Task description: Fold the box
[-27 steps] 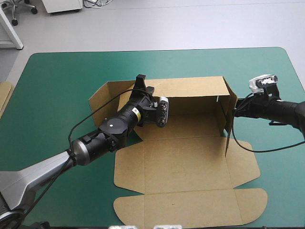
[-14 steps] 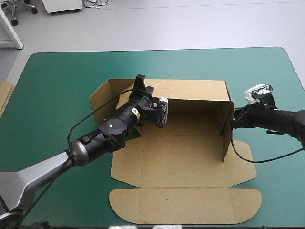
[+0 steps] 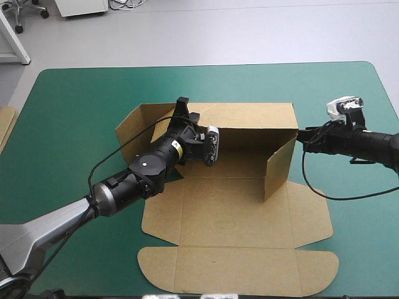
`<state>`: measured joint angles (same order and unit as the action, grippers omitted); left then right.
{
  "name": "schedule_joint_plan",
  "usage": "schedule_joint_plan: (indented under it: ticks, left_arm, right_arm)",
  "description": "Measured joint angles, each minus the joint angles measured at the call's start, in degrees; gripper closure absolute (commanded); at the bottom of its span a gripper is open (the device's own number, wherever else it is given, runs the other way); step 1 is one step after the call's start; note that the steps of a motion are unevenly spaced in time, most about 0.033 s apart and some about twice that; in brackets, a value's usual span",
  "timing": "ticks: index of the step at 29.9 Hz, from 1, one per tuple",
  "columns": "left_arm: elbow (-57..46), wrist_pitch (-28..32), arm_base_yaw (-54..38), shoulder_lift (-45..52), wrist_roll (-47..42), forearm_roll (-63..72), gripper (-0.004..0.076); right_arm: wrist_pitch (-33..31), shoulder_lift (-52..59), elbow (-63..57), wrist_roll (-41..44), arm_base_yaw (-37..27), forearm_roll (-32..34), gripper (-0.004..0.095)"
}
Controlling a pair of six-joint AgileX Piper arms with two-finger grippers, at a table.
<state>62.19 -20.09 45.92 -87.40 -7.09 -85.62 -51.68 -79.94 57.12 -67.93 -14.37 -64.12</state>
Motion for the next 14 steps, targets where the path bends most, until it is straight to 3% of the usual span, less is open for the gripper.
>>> schedule_joint_plan:
  ticks: [5,14]
  left_arm:
    - [0.0,-0.3,0.0,0.0,-0.17,0.0,0.0734]
    - [0.0,-0.34,0.0,0.0,-0.75,0.06,0.0734]
  right_arm:
    - [-2.7,0.05,0.19,-0.79,0.67,5.31,0.0375]
    - [-6.26,0.13,0.19,0.85,1.34,12.33,0.0373]
